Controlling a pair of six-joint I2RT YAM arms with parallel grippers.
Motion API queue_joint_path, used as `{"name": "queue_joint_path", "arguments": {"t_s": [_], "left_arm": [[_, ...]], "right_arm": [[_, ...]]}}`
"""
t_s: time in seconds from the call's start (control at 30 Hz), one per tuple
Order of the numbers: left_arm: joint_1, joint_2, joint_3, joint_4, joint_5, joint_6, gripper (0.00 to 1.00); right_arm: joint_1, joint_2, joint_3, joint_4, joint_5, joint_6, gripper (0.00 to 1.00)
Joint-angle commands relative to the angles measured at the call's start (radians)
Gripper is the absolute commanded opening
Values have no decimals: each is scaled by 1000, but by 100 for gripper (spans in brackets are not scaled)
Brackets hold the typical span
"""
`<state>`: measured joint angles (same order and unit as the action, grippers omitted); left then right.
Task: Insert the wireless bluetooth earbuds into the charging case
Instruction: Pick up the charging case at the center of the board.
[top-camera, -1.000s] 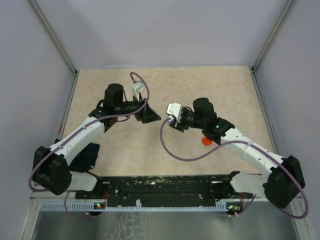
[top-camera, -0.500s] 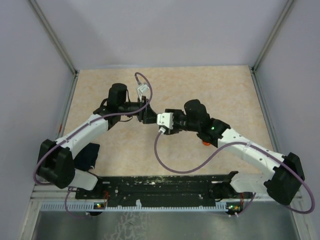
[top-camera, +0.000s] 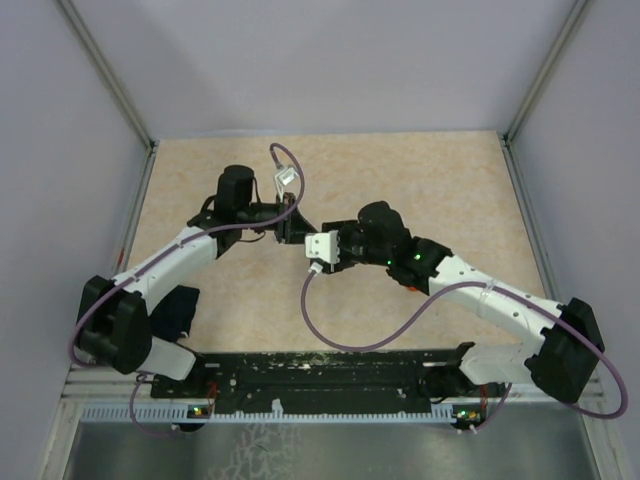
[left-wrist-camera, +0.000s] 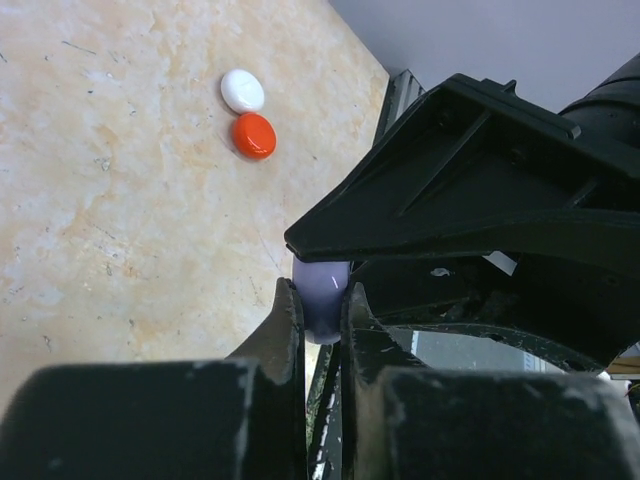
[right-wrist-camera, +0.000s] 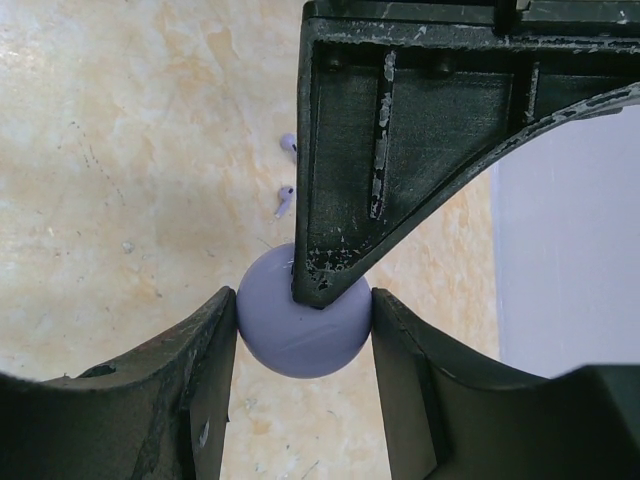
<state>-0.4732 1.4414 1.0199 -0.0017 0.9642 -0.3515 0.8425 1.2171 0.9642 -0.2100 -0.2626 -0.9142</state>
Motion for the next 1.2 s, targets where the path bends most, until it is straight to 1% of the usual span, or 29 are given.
{"name": "queue_joint_path", "arguments": {"t_s": [0.0,0.07,0.2,0.3,0.37,0.43,0.5,0.6,0.73,0.83,1.0,1.07,1.17], "left_arm": [[5,3,38,8,32,25,0],[5,-3,41,0,24,38,0],[6,-31,42,-22,-30,88,0],[6,-61,35,-8,-73,107,0],[6,-87,19,25,-97,92,0],[6,-126,-15,98,-128,64,0],[7,-171,-75,173,-177,34,0],[5,-246,-156,289,-226,10,0],[5,-334,-238,387,-269,-9,0],[2,-389,-305,489,-298,-69,0],[-22,-460,-401,657,-363,-158,0],[-48,-471,-424,708,-395,-177,0],[-98,-476,-456,778,-438,-199,0]], "right_arm": [[8,-21,33,51,32,-3,49],[8,-39,18,67,49,12,55],[7,-96,-8,79,80,87,65],[3,-146,-30,68,85,164,70],[-10,-180,-55,83,61,230,73],[-36,-213,-84,108,7,309,74],[-72,-242,-114,153,-64,433,75],[-118,-269,-187,309,-169,615,74],[-122,-277,-311,572,-231,812,72],[-122,-273,-404,792,-239,944,71],[-122,-245,-489,1060,-222,1113,69],[-121,-230,-527,1185,-204,1179,67],[-122,-202,-546,1305,-215,1248,66]]}}
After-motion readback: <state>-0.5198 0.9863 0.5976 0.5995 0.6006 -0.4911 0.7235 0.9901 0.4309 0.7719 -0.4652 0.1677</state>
